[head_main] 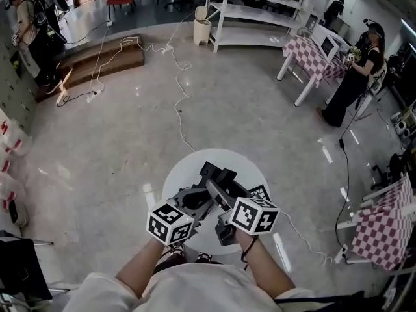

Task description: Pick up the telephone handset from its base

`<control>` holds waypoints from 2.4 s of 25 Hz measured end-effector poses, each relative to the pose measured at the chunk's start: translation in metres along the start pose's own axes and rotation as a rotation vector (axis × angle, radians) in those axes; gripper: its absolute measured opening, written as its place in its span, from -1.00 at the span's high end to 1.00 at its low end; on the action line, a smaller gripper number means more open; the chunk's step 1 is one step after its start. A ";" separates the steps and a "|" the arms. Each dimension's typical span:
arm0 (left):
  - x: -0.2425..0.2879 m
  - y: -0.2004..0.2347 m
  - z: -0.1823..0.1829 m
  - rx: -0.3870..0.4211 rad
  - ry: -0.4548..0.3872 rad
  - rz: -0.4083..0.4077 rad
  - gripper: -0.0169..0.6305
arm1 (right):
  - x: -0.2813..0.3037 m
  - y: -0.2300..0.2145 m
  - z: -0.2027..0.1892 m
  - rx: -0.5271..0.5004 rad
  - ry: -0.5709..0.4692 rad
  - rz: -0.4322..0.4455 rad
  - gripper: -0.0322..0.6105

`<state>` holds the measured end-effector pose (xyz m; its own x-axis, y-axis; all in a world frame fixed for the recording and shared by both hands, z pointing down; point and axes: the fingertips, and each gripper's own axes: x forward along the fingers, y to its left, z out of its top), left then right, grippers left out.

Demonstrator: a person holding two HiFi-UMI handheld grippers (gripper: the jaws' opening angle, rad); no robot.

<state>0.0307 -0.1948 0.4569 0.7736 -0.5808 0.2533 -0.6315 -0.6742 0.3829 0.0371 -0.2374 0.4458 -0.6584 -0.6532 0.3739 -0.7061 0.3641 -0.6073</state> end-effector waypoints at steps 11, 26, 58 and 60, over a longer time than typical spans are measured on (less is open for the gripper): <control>-0.002 0.002 -0.006 0.057 0.038 0.006 0.69 | 0.004 -0.004 -0.004 -0.007 0.001 -0.043 0.07; 0.000 0.017 0.037 0.030 -0.023 0.092 0.58 | -0.030 -0.039 0.050 -0.139 -0.148 -0.102 0.16; -0.027 0.088 0.100 0.103 -0.069 0.538 0.90 | -0.040 -0.040 0.063 -0.181 -0.213 -0.245 0.16; -0.028 0.091 0.094 0.093 -0.046 0.519 0.90 | -0.039 -0.040 0.058 -0.171 -0.209 -0.273 0.16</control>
<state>-0.0534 -0.2824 0.4007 0.3558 -0.8672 0.3483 -0.9346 -0.3287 0.1360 0.1065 -0.2655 0.4148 -0.3854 -0.8561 0.3443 -0.8931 0.2522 -0.3725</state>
